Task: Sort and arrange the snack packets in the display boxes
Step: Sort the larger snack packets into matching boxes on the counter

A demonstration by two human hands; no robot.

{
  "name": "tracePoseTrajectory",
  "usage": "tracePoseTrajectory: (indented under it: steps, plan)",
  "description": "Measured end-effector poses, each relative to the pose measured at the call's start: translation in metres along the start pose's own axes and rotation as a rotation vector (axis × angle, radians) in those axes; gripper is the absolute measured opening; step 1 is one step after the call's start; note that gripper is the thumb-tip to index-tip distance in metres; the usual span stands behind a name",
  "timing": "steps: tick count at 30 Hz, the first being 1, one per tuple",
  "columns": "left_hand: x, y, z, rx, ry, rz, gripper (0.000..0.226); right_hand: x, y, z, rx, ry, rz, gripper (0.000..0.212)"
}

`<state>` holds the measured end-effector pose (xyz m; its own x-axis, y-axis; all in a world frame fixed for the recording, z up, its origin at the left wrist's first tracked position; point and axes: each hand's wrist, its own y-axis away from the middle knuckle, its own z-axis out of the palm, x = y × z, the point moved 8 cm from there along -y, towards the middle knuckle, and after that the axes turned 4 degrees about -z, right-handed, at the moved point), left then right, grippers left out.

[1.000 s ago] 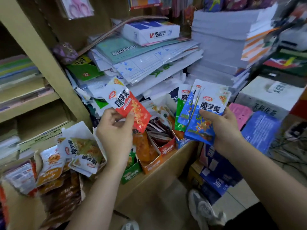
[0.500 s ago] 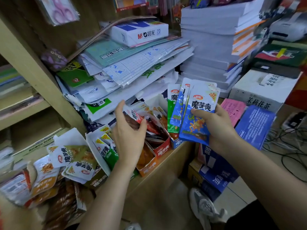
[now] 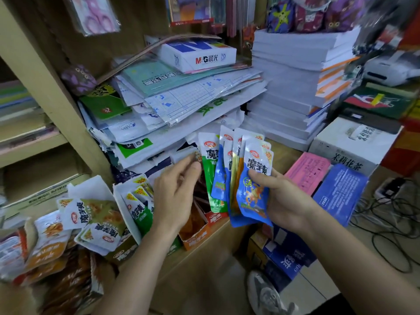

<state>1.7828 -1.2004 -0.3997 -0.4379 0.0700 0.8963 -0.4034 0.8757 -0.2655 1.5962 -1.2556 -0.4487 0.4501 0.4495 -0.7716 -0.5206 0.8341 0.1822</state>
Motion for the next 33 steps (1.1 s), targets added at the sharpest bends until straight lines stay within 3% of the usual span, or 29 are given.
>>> tracePoseTrajectory:
  steps: [2, 4, 9, 15, 18, 22, 25, 27, 29, 33]
  plan:
    - [0.015, 0.008, 0.01, -0.151, 0.12, 0.0, 0.014, 0.007, 0.001, 0.01, -0.058, -0.068, 0.013, 0.028]
    - [0.016, 0.012, 0.015, -0.229, 0.15, -0.018, 0.031, 0.013, 0.002, 0.019, -0.117, -0.107, 0.029, 0.032]
    - [-0.01, 0.009, 0.006, -0.142, 0.281, -0.181, 0.056, 0.026, 0.001, 0.029, -0.166, -0.119, 0.045, 0.043]
    - [-0.016, 0.019, -0.002, -0.025, 0.373, -0.266, 0.007, 0.03, -0.004, 0.023, -0.019, -0.094, -0.013, 0.047]
    - [-0.022, 0.017, -0.011, 0.011, 0.376, -0.288, 0.029, 0.024, -0.004, 0.021, 0.032, -0.091, -0.034, 0.041]
    - [-0.028, 0.017, -0.013, 0.022, 0.401, -0.295, 0.009, 0.023, -0.005, 0.012, 0.096, -0.092, -0.041, 0.031]
    - [-0.032, 0.017, -0.015, 0.087, 0.484, -0.35, 0.003, 0.016, -0.007, 0.002, 0.161, -0.086, -0.069, 0.04]
    - [-0.035, 0.012, -0.03, 0.206, 0.53, -0.349, 0.006, 0.004, -0.006, -0.007, 0.226, -0.065, -0.119, 0.03]
    - [-0.038, 0.004, -0.049, 0.332, 0.509, -0.283, 0.008, -0.011, -0.005, -0.022, 0.326, -0.043, -0.175, 0.02]
    - [-0.03, 0.002, -0.071, 0.503, 0.401, -0.076, 0.017, -0.023, -0.005, -0.037, 0.386, -0.02, -0.206, 0.022]
